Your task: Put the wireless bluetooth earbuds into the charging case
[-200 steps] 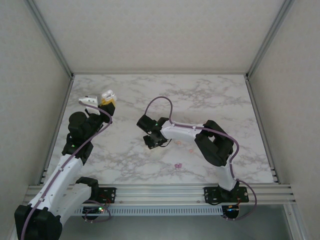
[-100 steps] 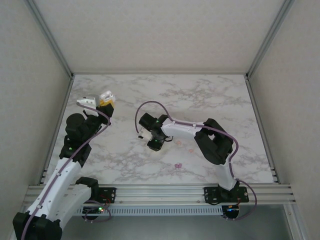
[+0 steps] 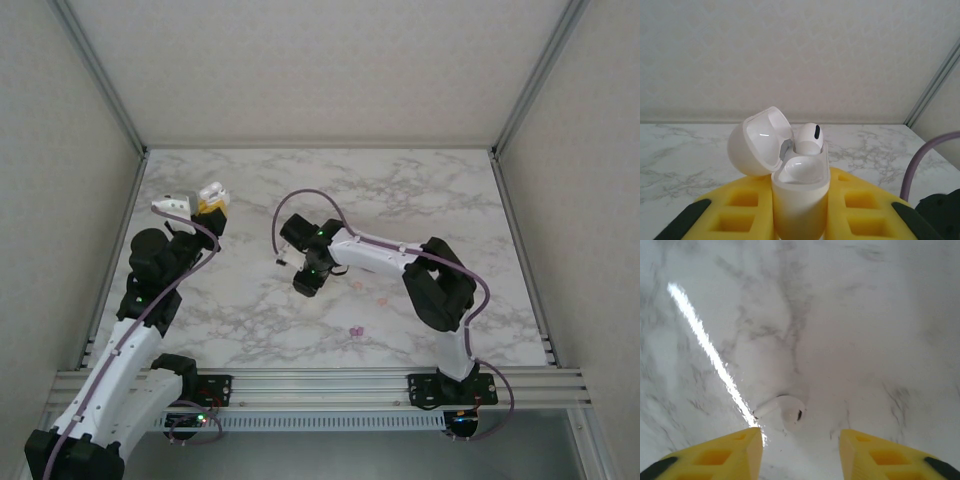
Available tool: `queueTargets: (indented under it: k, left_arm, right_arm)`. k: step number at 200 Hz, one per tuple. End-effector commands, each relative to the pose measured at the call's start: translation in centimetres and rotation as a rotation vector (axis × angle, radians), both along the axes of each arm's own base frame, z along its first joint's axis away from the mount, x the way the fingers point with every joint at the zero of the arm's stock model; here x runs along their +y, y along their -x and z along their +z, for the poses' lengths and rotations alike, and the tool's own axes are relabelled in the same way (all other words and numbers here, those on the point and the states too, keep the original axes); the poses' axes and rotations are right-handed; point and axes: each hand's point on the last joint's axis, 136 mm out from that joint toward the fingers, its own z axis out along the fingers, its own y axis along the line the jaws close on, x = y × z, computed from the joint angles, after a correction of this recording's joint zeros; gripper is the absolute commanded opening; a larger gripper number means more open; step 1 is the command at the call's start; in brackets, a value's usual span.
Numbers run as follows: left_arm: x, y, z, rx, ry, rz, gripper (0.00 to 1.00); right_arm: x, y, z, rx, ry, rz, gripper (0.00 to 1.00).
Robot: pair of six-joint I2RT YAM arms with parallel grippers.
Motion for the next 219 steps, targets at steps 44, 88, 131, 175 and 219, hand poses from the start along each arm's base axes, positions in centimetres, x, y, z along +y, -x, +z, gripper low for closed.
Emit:
queueTargets:
  k: [44,88,131,175,219]
  left_arm:
    - [-0.1,-0.3,1.6,-0.063,0.003,-0.012,0.14]
    - [-0.1,-0.3,1.8,-0.075,0.004,-0.013,0.14]
    - [-0.1,-0.3,1.6,-0.074,0.001,-0.012,0.14]
    - [-0.3,-0.3,1.6,-0.075,0.001,-0.024,0.14]
    - [-0.5,-0.4,1.4,-0.071,0.002,-0.033,0.14]
  right_arm:
    - [-0.4,-0.3,1.3,0.221,-0.213,-1.065,0.53]
    - [-0.3,0.8,-1.5,0.273,-0.120,-1.198,0.54]
    - [0.0,1.0,-2.6,0.281,-0.065,-1.186,0.50]
    - [-0.1,1.3,-3.8,0.271,0.009,-1.158,0.40]
    - [-0.5,1.6,-4.6,0.235,0.070,-1.142,0.36]
